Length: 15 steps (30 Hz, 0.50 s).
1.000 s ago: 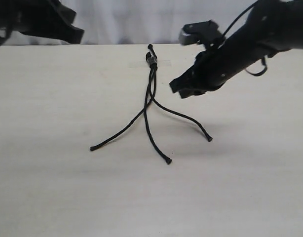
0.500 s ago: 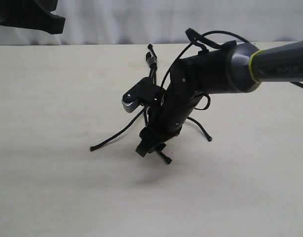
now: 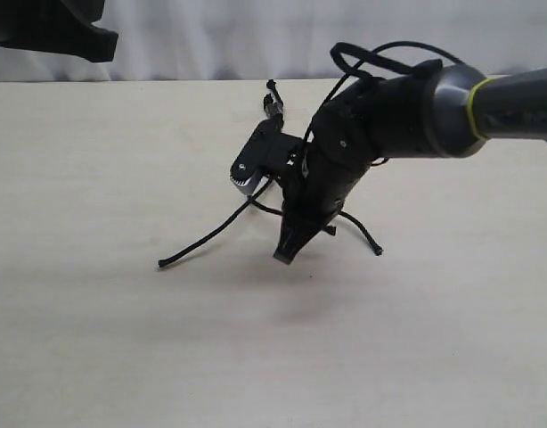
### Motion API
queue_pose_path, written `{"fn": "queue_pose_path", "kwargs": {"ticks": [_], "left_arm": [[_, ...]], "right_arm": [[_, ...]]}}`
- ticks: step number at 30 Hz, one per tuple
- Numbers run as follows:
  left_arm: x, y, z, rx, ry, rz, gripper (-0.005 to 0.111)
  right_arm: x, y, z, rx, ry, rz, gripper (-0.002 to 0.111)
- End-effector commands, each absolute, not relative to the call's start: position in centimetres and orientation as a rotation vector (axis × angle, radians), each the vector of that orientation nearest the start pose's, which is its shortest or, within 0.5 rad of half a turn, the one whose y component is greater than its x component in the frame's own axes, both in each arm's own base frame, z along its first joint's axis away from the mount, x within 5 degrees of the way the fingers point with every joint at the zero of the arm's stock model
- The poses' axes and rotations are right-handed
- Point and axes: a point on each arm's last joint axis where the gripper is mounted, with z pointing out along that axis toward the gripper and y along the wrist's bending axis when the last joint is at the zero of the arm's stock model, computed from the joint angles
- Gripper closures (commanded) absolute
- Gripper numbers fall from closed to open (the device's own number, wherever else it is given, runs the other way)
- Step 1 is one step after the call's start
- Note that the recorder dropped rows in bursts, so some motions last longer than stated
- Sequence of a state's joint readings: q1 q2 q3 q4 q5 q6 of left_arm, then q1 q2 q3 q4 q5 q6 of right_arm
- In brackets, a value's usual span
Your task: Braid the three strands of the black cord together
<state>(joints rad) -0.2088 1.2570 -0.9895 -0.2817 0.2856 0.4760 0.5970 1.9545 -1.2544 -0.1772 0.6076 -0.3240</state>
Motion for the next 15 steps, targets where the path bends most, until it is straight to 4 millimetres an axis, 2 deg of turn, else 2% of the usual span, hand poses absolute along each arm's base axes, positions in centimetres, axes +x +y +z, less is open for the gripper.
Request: {"fn": "queue_pose_path", "kwargs": {"ticks": [1,6,10,15], "left_arm": [[27.4,-6.4,34.1,0.451,1.966,-0.083,0.107],[27.4,-6.4,34.1,0.453,1.968,-0.081,0.107],[27.4,-6.4,34.1,0.454,1.969,-0.082,0.107],[27.4,-6.4,34.1,0.454,1.969,-0.082,0.107]], "right_arm": [[33.7,20.1,17.5,-1.441,2.290,-0.260,0.104],[35.7,18.4,17.3,-1.432,2.207,-0.330,0.104],[37.6,16.7,15.5,-1.370,2.205,-0.310,0.104],[39.0,14.9,12.8,-1.330,2.242,-0.298,0.104]]}}
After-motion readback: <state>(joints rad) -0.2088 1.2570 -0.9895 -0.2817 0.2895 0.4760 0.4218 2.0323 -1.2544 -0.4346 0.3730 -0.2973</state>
